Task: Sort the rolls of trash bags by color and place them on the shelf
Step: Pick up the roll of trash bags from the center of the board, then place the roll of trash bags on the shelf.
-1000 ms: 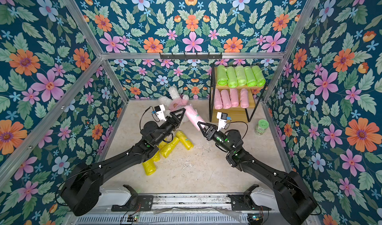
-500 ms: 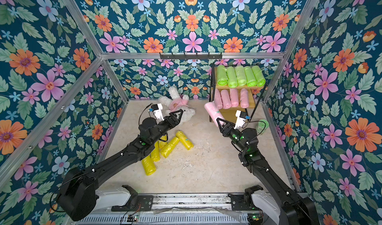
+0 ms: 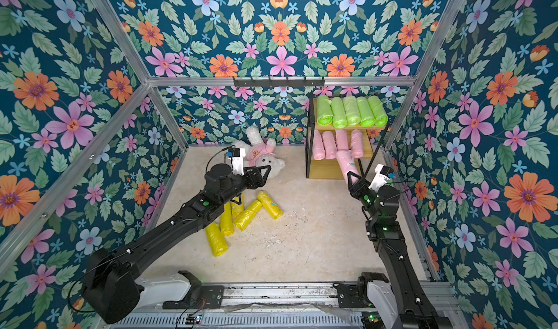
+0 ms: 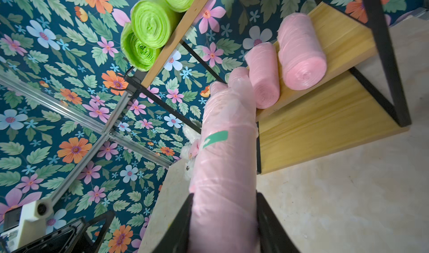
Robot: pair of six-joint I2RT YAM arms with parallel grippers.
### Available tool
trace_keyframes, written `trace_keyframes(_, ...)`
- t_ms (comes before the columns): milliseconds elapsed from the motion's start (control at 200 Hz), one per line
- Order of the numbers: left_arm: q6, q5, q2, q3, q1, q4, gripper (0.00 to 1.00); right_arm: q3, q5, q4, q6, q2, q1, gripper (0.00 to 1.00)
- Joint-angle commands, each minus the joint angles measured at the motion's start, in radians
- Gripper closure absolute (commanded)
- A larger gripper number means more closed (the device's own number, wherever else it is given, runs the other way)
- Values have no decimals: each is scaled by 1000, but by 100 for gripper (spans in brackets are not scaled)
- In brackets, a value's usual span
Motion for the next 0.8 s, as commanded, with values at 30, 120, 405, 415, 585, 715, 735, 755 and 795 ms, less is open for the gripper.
trace_keyframes(30,26,44,19,10,-1,4,14,43,35,-2,-50,10,-37,75)
trace_keyframes(120,17,87,39,22,-2,6,15,78,70,-24,-72,23,-52,75)
trace_keyframes(405,2,152,78,46,-17,5,16,186,128,-38,-92,124,-93,74)
trace_keyframes(415,1,153,80,46,-18,6,16,188,133,-35,-92,127,-93,74)
trace_keyframes(585,-3,173,95,53,-30,9,17,220,199,14,-89,180,-93,74)
trace_keyframes(715,-6,174,103,56,-38,11,17,249,217,48,-80,233,-93,74)
trace_keyframes(735,-6,174,104,58,-39,11,17,254,219,51,-79,243,-91,74)
trace_keyframes(755,-6,174,104,58,-40,11,17,259,220,55,-77,254,-91,74)
trace_keyframes(795,-6,174,106,58,-42,12,17,267,231,59,-76,271,-91,74)
